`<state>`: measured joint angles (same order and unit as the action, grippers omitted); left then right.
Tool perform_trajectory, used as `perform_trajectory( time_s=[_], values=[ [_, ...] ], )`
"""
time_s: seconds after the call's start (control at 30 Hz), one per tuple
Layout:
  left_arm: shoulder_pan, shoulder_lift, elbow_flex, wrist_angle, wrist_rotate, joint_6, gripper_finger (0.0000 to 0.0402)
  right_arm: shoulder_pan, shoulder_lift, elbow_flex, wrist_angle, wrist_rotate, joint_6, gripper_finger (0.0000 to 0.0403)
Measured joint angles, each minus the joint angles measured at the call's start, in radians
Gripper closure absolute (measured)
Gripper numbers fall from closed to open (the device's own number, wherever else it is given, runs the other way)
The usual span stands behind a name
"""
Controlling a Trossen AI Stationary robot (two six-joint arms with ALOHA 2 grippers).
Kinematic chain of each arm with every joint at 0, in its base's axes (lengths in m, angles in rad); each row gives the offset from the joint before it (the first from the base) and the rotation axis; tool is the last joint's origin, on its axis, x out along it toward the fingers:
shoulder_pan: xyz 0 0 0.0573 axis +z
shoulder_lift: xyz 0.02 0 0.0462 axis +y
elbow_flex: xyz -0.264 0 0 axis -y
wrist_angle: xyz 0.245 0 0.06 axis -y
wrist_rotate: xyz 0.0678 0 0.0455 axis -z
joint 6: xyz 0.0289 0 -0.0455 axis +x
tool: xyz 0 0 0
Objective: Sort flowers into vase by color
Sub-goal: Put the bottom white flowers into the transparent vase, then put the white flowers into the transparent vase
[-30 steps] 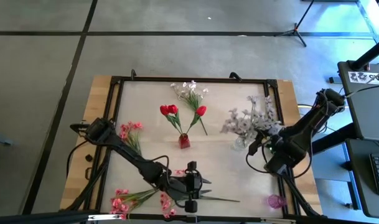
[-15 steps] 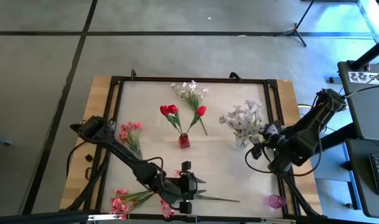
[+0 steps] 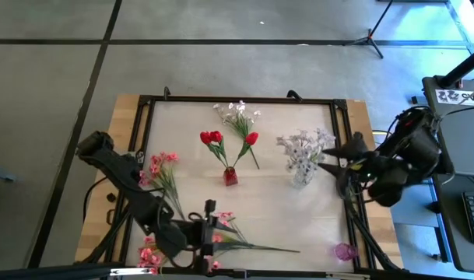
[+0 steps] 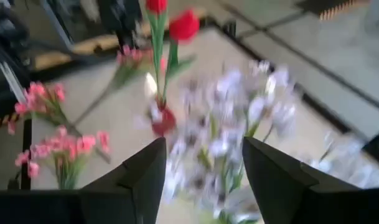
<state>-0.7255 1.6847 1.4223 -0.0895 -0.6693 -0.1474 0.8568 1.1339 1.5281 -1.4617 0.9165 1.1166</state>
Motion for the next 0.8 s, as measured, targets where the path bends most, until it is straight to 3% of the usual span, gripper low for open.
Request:
perform_trajectory(
  time_s=[0.2,0.33,0.6,0.8],
  values=[
    [-0.030,-0.005,0.000,-0.029,-0.067,0.071,0.0273,-0.109,0.001,0.102,0.060,0.112,-0.176,0.0210],
    [-0.031,-0.005,0.000,-0.068,-0.088,0.064,0.0273,-0.297,0.002,0.125,0.181,0.034,-0.374,0.0220],
    [0.007,-0.004,-0.044,-0.109,-0.089,-0.010,0.0273,-0.777,0.084,0.125,0.499,-0.372,-0.746,0.0226],
    [0.026,-0.004,-0.064,-0.121,-0.089,-0.057,0.0273,-1.085,0.213,0.125,0.666,-0.735,-0.872,0.0226]
  ],
)
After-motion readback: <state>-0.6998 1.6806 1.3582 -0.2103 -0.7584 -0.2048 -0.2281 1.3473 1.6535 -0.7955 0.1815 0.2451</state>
